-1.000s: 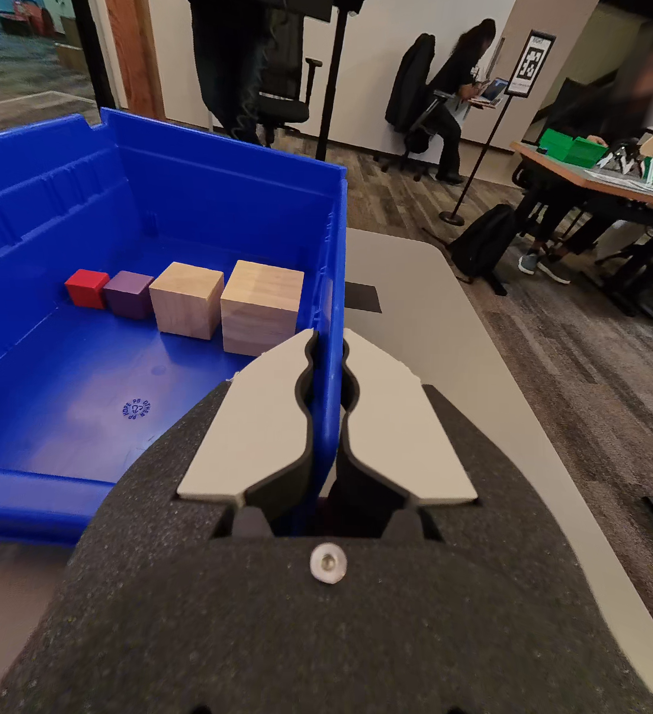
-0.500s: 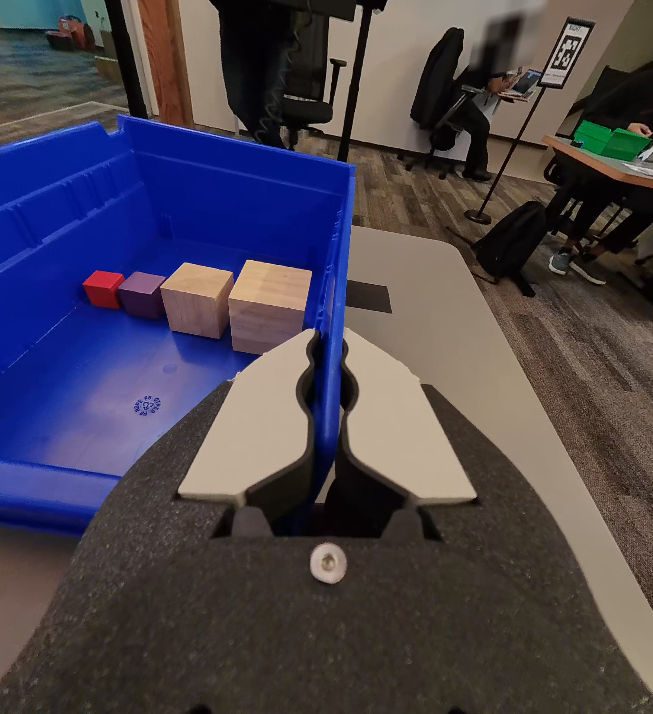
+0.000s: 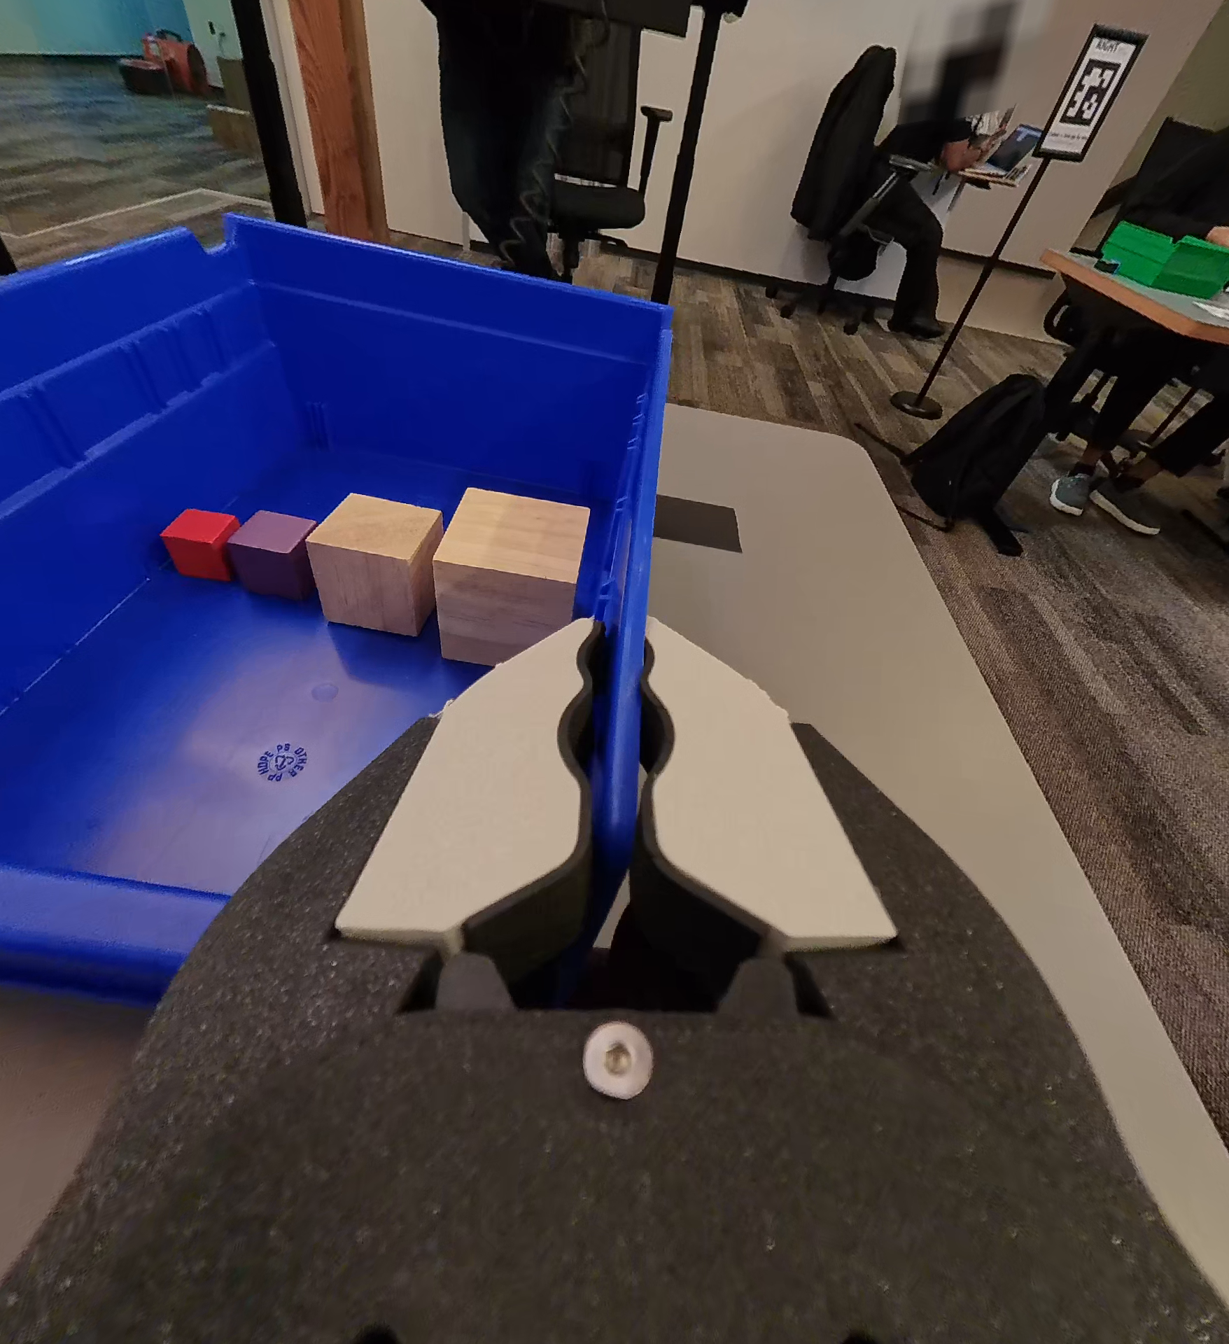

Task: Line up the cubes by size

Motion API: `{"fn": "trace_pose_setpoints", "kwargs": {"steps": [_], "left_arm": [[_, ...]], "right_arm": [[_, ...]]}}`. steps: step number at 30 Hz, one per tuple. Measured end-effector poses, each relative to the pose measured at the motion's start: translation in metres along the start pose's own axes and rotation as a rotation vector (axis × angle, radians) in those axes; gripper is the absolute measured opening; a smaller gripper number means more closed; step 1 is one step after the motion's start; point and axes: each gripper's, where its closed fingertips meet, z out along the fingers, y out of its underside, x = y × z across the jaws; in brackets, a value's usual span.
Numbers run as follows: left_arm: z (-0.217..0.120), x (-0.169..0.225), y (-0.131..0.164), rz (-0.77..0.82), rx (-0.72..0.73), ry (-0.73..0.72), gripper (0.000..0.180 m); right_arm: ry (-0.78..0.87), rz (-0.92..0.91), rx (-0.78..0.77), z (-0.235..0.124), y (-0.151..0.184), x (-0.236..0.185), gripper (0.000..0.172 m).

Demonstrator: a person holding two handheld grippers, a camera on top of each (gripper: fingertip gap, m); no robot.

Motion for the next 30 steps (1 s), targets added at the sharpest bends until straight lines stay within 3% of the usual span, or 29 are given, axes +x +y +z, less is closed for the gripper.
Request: {"fn": "trace_pose_setpoints", "kwargs": {"steps": [6, 14, 21, 30], "left_arm": [[-0.043, 0.001, -0.006, 0.054, 0.003, 0.101, 0.006], [-0.054, 0.026, -0.021, 0.135, -0.075, 0.319, 0.005], [-0.098, 0.012, -0.023, 0.092, -0.107, 0.264, 0.005], [-0.163, 0.002, -0.027, -0.067, -0.014, 0.215, 0.005]], "right_arm": [[-0.013, -0.014, 0.003, -0.024, 0.005, -0.008, 0.005], [-0.055, -0.024, 0.005, -0.050, 0.009, -0.023, 0.005], [-0.115, -0.045, 0.014, -0.079, 0.011, -0.054, 0.005], [-0.180, -0.064, 0.022, -0.119, 0.012, -0.106, 0.005]]}}
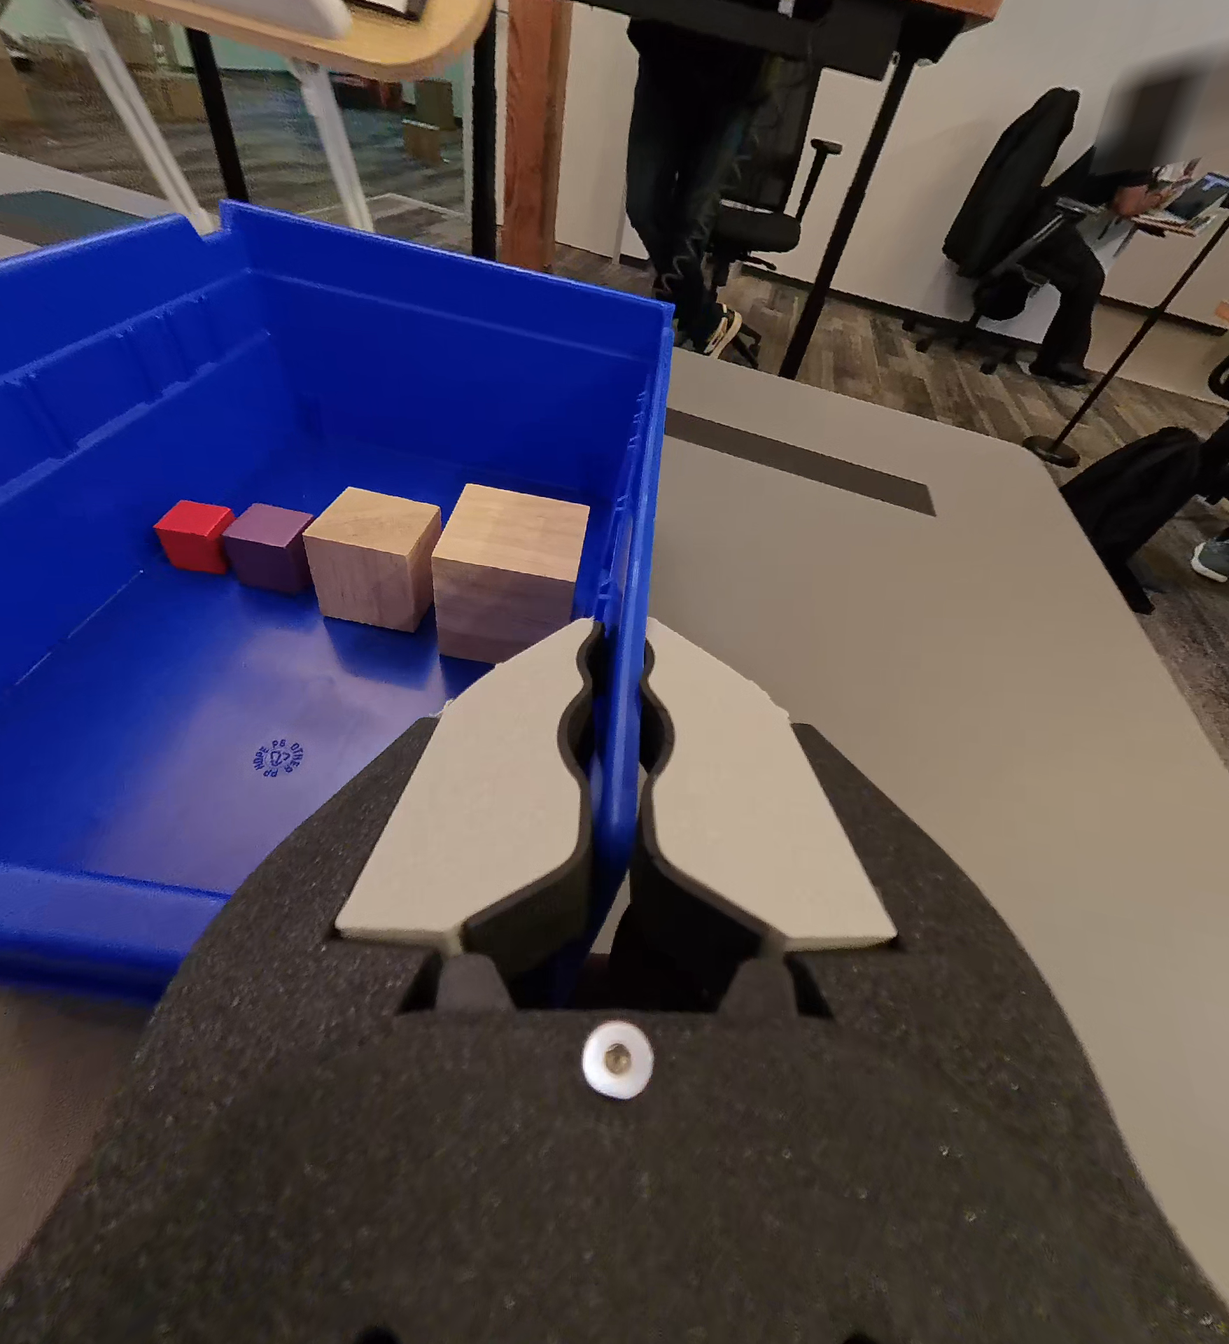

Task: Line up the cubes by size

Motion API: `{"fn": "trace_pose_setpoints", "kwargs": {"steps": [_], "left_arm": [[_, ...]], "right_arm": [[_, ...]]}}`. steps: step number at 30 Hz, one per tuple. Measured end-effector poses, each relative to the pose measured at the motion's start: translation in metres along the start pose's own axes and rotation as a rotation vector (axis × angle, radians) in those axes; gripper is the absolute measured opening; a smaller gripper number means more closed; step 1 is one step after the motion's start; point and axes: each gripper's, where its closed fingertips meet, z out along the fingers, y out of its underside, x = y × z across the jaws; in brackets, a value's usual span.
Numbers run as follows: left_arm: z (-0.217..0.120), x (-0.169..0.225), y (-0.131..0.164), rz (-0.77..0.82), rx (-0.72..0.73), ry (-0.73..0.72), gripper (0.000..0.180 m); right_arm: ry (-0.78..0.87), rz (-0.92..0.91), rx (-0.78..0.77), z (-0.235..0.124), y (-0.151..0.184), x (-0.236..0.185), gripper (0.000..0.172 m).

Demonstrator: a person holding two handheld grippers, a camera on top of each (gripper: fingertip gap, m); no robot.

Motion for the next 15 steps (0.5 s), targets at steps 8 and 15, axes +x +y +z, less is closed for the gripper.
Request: {"fn": "trace_pose_setpoints", "kwargs": {"steps": [8, 15], "left_arm": [[-0.019, 0.010, -0.001, 0.015, 0.012, 0.019, 0.005], [-0.036, 0.012, -0.001, 0.014, 0.019, 0.011, 0.005]], "right_arm": [[-0.034, -0.007, 0.011, -0.008, -0.005, -0.040, 0.005], [-0.112, -0.032, 0.027, 0.009, -0.018, -0.089, 0.005]]}}
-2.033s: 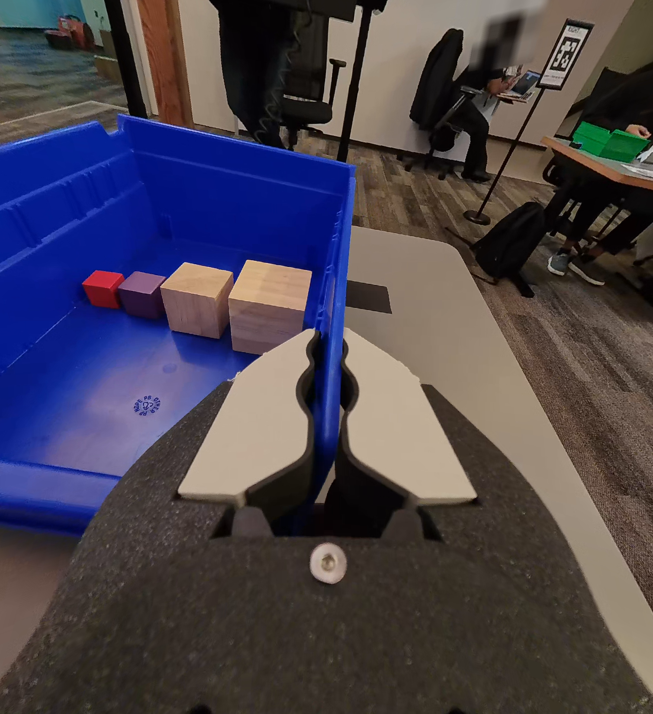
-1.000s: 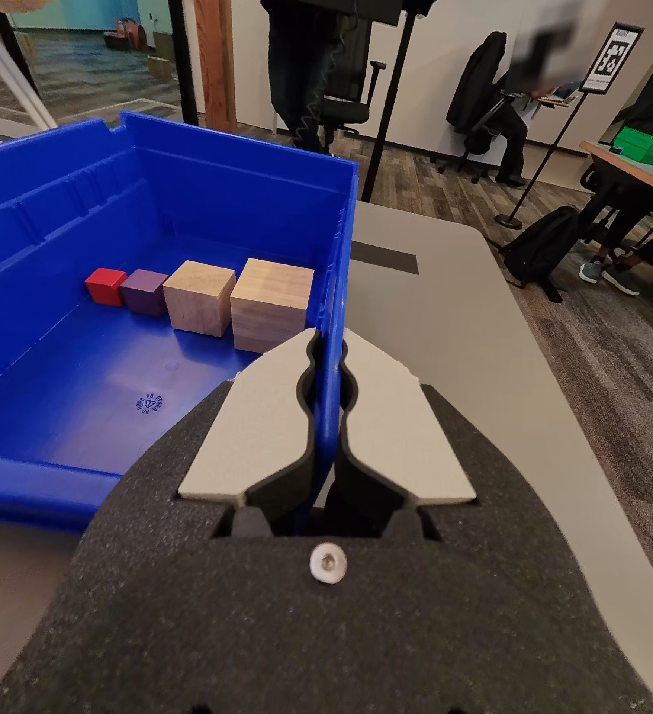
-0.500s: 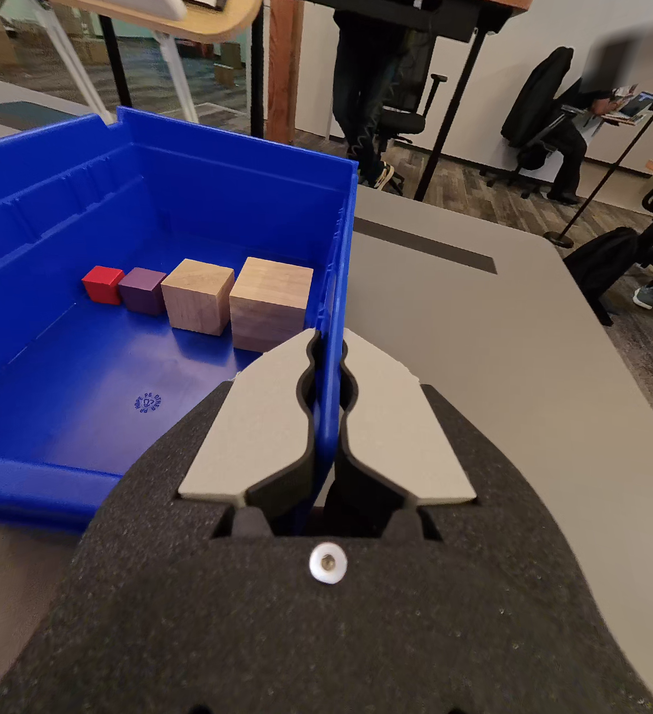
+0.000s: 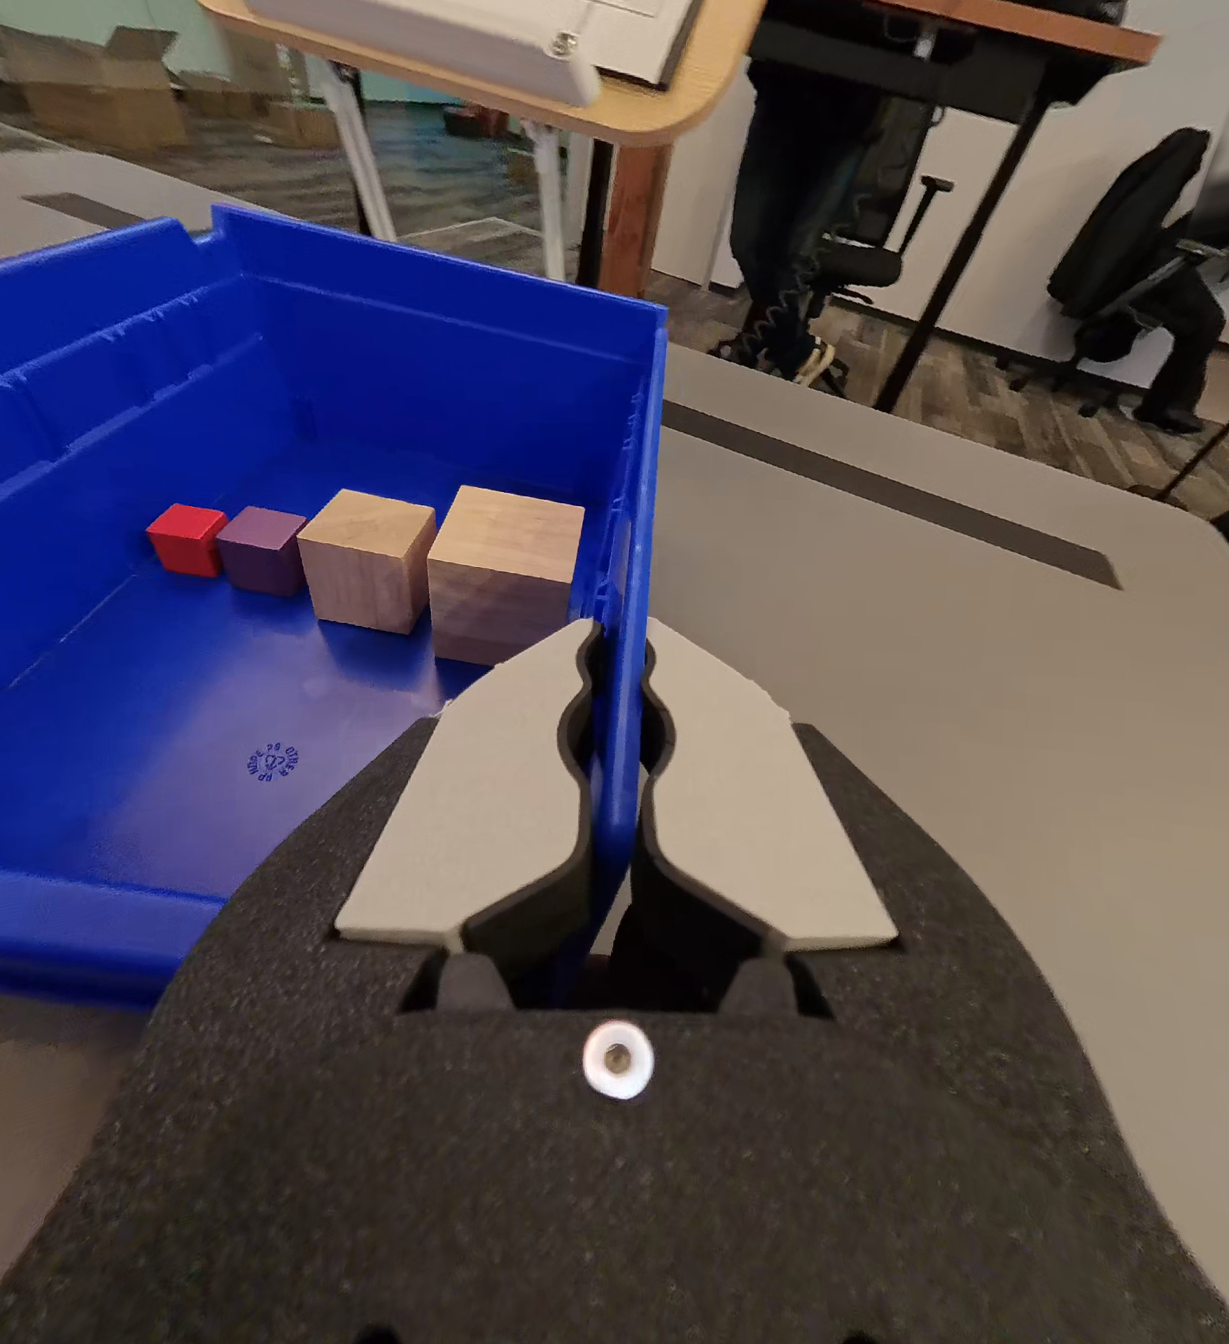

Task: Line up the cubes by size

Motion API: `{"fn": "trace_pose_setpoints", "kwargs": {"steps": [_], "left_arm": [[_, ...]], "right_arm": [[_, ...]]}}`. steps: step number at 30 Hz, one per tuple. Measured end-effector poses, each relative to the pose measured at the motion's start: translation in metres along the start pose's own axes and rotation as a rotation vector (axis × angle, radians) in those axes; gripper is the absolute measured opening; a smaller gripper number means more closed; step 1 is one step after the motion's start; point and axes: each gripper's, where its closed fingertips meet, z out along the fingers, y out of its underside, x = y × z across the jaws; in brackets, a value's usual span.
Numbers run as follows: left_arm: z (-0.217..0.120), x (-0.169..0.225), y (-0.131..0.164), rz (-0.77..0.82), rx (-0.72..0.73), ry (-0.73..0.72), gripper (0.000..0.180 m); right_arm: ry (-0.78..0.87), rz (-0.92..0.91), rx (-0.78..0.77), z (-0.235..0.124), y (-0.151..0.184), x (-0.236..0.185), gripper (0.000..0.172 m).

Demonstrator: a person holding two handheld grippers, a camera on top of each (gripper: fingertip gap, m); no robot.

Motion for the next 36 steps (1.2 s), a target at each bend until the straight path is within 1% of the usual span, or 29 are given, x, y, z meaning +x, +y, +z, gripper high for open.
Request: {"fn": "trace_pose_setpoints", "kwargs": {"steps": [10, 17, 18, 19, 20, 22, 25, 26, 27, 28, 29, 30, 31, 32, 33, 34, 36], "left_arm": [[-0.037, -0.012, -0.012, 0.011, 0.033, -0.061, 0.005], [-0.051, -0.017, -0.015, -0.005, 0.061, -0.082, 0.005], [-0.052, -0.017, -0.015, -0.006, 0.063, -0.083, 0.005], [-0.053, -0.017, -0.015, -0.006, 0.065, -0.084, 0.005], [-0.054, -0.017, -0.015, -0.007, 0.067, -0.084, 0.005], [-0.057, -0.016, -0.016, -0.006, 0.070, -0.086, 0.005], [-0.061, -0.016, -0.018, -0.014, 0.080, -0.083, 0.005], [-0.062, -0.016, -0.019, -0.018, 0.085, -0.080, 0.005], [-0.062, -0.015, -0.020, -0.025, 0.091, -0.076, 0.005], [-0.061, -0.015, -0.020, -0.029, 0.097, -0.071, 0.005], [-0.060, -0.014, -0.020, -0.034, 0.102, -0.067, 0.005], [-0.059, -0.013, -0.021, -0.038, 0.105, -0.062, 0.005], [-0.057, -0.011, -0.021, -0.043, 0.107, -0.056, 0.005], [-0.056, -0.009, -0.021, -0.046, 0.106, -0.050, 0.005], [-0.053, -0.007, -0.021, -0.046, 0.104, -0.045, 0.005], [-0.052, -0.005, -0.021, -0.043, 0.101, -0.041, 0.005], [-0.048, -0.001, -0.021, -0.033, 0.097, -0.032, 0.005]], "right_arm": [[-0.122, -0.039, 0.017, 0.046, -0.023, -0.063, 0.006], [-0.166, -0.052, 0.030, 0.078, -0.038, -0.103, 0.007], [-0.187, -0.062, 0.032, 0.081, -0.040, -0.109, 0.009], [-0.199, -0.083, 0.022, 0.084, -0.040, -0.112, 0.019], [-0.202, -0.091, 0.032, 0.085, -0.044, -0.111, 0.034], [-0.216, -0.095, 0.067, 0.078, -0.053, -0.106, 0.040], [-0.286, -0.201, 0.088, 0.059, -0.058, -0.102, 0.052], [-0.270, -0.253, 0.107, 0.052, -0.061, -0.097, 0.061], [-0.269, -0.321, 0.115, 0.045, -0.062, -0.094, 0.066], [-0.298, -0.381, 0.138, 0.038, -0.063, -0.096, 0.073], [-0.291, -0.435, 0.180, 0.029, -0.068, -0.095, 0.072], [-0.292, -0.508, 0.224, 0.020, -0.072, -0.097, 0.065], [-0.340, -0.599, 0.273, 0.008, -0.076, -0.110, 0.057], [-0.374, -0.699, 0.315, -0.003, -0.080, -0.125, 0.057], [-0.421, -0.783, 0.307, -0.008, -0.078, -0.141, 0.058], [-0.492, -0.842, 0.251, -0.009, -0.069, -0.157, 0.058], [-0.605, -0.889, 0.167, -0.004, -0.050, -0.180, 0.058]]}}
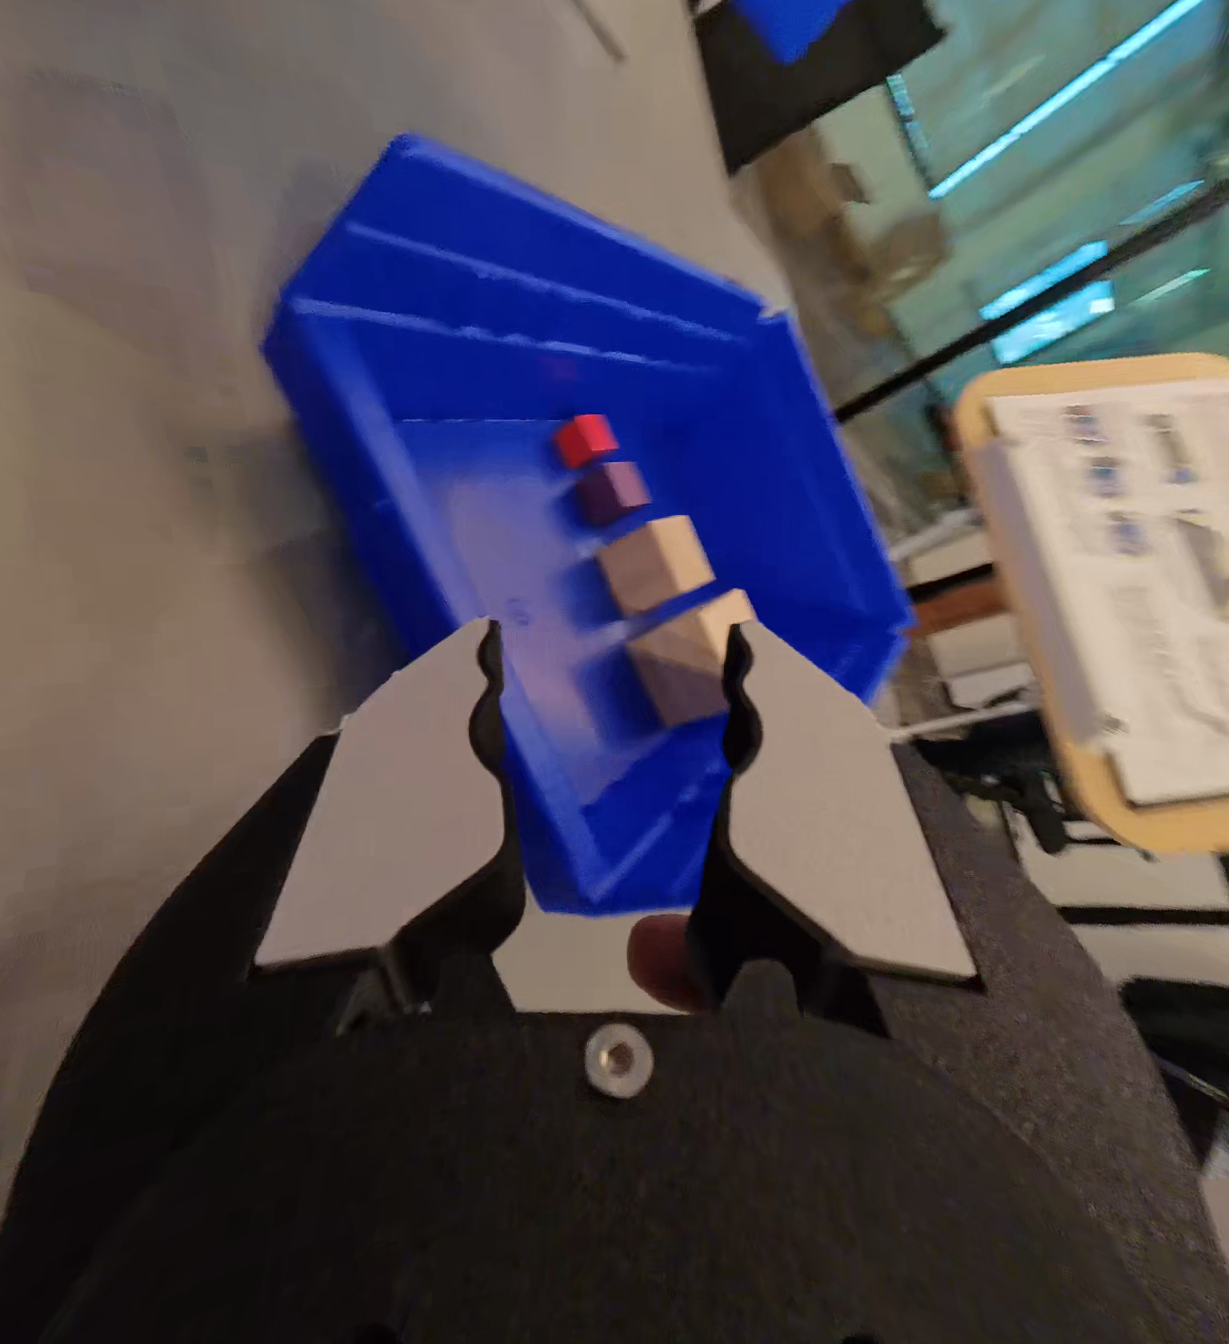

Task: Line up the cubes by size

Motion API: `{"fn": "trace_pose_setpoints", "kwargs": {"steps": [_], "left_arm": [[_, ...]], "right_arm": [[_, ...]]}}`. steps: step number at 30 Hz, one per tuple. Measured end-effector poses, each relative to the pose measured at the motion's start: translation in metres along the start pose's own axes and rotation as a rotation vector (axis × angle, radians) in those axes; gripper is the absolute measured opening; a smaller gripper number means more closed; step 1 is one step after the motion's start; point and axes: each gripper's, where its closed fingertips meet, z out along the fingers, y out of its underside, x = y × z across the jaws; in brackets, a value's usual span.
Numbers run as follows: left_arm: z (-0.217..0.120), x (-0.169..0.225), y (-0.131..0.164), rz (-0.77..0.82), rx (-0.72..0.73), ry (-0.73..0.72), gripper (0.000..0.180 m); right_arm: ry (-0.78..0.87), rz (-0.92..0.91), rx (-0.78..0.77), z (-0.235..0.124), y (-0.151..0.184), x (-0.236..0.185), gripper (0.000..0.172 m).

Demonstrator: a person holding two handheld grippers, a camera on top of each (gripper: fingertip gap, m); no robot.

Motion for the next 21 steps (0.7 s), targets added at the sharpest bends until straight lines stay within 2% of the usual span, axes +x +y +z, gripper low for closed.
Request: {"fn": "trace_pose_setpoints", "kwargs": {"steps": [1, 3, 4, 10, 15, 21], "left_arm": [[0.001, 0.002, 0.000, 0.005, -0.004, 0.004, 0.005], [0.002, 0.006, 0.001, 0.012, -0.008, 0.009, 0.005], [0.002, 0.008, 0.001, 0.012, -0.009, 0.012, 0.005], [0.002, 0.010, 0.006, -0.010, -0.011, 0.030, 0.005], [0.008, 0.009, 0.011, -0.018, -0.017, 0.033, 0.005], [0.007, 0.007, 0.013, -0.023, -0.016, 0.031, 0.005]], "right_arm": [[-0.052, -0.015, -0.013, 0.008, 0.003, -0.010, 0.061], [-0.090, -0.076, -0.058, 0.022, 0.011, -0.020, 0.056], [-0.124, -0.084, -0.080, 0.027, 0.014, -0.025, 0.061], [-0.299, -0.080, -0.137, 0.036, 0.024, -0.050, 0.043], [-0.291, -0.092, -0.112, 0.042, 0.026, -0.053, 0.033], [-0.284, -0.118, -0.087, 0.054, 0.018, -0.051, 0.033]]}}
